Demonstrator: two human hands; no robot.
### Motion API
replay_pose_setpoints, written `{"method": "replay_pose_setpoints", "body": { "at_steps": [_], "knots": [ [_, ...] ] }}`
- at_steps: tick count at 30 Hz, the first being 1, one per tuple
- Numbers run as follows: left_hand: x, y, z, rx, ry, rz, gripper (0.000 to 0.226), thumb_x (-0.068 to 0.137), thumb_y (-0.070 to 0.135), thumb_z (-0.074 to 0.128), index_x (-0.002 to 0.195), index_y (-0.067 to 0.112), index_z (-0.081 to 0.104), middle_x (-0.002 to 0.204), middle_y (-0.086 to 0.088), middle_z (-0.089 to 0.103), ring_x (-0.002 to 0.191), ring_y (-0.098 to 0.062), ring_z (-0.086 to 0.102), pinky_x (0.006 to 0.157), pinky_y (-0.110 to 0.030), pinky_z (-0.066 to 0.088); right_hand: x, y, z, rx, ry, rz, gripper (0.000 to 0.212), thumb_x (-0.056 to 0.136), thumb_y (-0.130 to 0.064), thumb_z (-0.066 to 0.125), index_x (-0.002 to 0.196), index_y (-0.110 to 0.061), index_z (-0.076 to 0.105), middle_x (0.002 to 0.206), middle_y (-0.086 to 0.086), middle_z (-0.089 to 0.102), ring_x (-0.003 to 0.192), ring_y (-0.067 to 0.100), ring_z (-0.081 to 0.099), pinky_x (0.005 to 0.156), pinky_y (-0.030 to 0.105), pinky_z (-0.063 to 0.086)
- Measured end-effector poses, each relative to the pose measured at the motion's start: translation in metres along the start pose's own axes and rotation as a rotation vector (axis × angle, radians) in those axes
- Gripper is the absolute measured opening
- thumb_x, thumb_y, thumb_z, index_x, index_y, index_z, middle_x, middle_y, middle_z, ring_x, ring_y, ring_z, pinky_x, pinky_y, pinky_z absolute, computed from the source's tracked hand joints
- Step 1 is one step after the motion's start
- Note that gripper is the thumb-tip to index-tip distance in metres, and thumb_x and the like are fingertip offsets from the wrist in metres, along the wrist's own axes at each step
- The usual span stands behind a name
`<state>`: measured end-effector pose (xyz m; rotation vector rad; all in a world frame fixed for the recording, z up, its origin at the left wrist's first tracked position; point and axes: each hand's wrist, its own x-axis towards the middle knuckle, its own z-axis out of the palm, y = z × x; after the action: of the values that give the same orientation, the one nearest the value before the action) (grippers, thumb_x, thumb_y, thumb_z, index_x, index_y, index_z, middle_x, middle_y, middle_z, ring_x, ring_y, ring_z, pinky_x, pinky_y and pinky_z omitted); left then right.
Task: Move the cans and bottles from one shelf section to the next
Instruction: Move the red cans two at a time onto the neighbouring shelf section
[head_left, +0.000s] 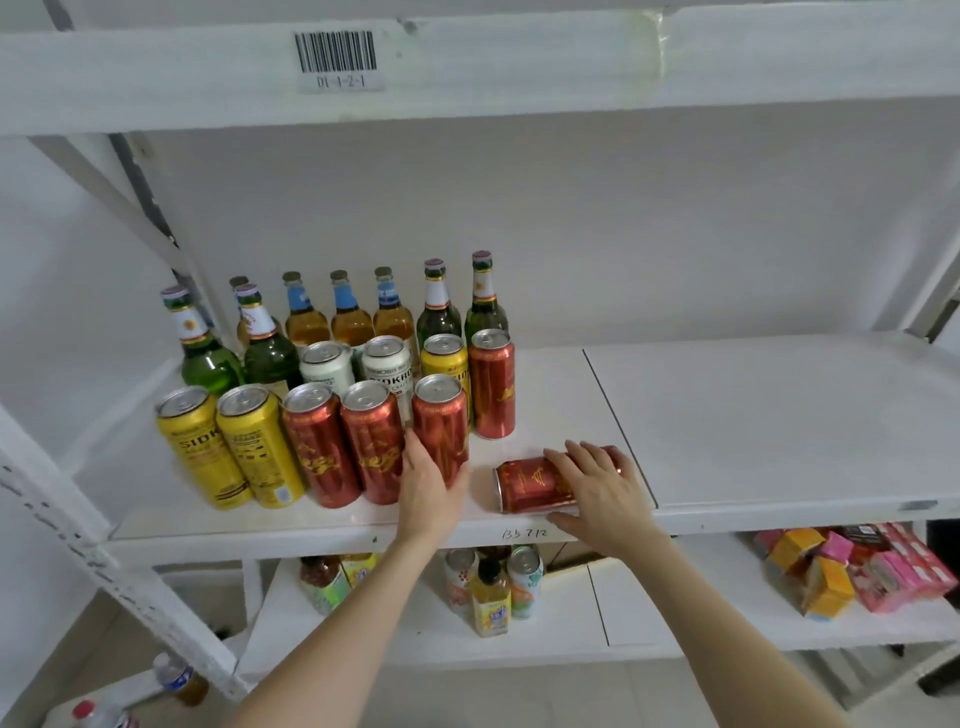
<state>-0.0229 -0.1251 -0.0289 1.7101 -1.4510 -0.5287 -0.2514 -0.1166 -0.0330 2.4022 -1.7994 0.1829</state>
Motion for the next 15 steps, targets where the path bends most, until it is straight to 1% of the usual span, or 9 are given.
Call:
{"method": "replay_pose_setpoints", "body": {
  "at_steps": [2, 5, 7, 9, 12, 15],
  "knots": [
    [0.005, 0.0, 0.004, -0.036, 0.01, -0.016, 0.093, 0.089, 0.029, 0.07, 0.155, 0.005, 0.009, 0.154, -0.018, 0.037, 0.138, -0.035, 0.041, 0.112, -0.042, 0.034, 0.011, 0.004, -0.001, 0.022, -0.023, -0.029, 0.076, 0.084, -0.063, 0.055, 0.149, -0.033, 0.031, 0.149, -0.003, 0.044, 0.139, 0.022, 0.037, 0.115, 0.041, 0.018],
    [0.014, -0.001, 0.009, -0.106, 0.018, -0.039, 0.084, 0.087, 0.025, 0.073, 0.15, 0.005, 0.022, 0.147, -0.017, 0.046, 0.133, -0.034, 0.047, 0.111, -0.042, 0.037, 0.031, 0.01, -0.008, 0.076, -0.107, -0.045, 0.078, 0.08, -0.068, 0.059, 0.146, -0.031, 0.037, 0.14, -0.004, 0.051, 0.129, 0.023, 0.046, 0.111, 0.042, 0.027],
    [0.018, -0.002, 0.012, -0.124, 0.023, -0.067, 0.076, 0.083, 0.025, 0.077, 0.141, 0.005, 0.031, 0.141, -0.017, 0.053, 0.128, -0.034, 0.052, 0.108, -0.043, 0.041, 0.04, 0.012, -0.013, 0.105, -0.172, -0.046, 0.081, 0.077, -0.068, 0.062, 0.145, -0.03, 0.04, 0.136, -0.002, 0.054, 0.123, 0.024, 0.049, 0.107, 0.042, 0.032],
    [0.022, -0.004, 0.012, -0.145, 0.023, -0.095, 0.069, 0.08, 0.027, 0.081, 0.13, 0.007, 0.038, 0.134, -0.016, 0.058, 0.123, -0.035, 0.056, 0.103, -0.04, 0.043, 0.047, 0.014, -0.015, 0.136, -0.222, -0.037, 0.079, 0.074, -0.066, 0.067, 0.14, -0.028, 0.045, 0.128, -0.001, 0.056, 0.118, 0.024, 0.052, 0.102, 0.043, 0.037],
    [0.027, -0.005, 0.013, -0.166, 0.0, -0.113, 0.065, 0.077, 0.031, 0.083, 0.119, 0.013, 0.038, 0.129, -0.014, 0.061, 0.117, -0.033, 0.06, 0.093, -0.032, 0.042, 0.058, 0.014, -0.016, 0.193, -0.251, -0.005, 0.073, 0.067, -0.066, 0.072, 0.125, -0.026, 0.053, 0.114, -0.003, 0.06, 0.106, 0.022, 0.058, 0.091, 0.041, 0.042],
    [0.028, -0.005, 0.013, -0.167, 0.002, -0.12, 0.066, 0.075, 0.034, 0.084, 0.119, 0.015, 0.038, 0.126, -0.012, 0.062, 0.114, -0.032, 0.061, 0.088, -0.027, 0.039, 0.063, 0.014, -0.016, 0.256, -0.246, 0.028, 0.068, 0.061, -0.063, 0.075, 0.113, -0.024, 0.054, 0.102, -0.005, 0.066, 0.093, 0.022, 0.063, 0.079, 0.035, 0.046]
  ]
}}
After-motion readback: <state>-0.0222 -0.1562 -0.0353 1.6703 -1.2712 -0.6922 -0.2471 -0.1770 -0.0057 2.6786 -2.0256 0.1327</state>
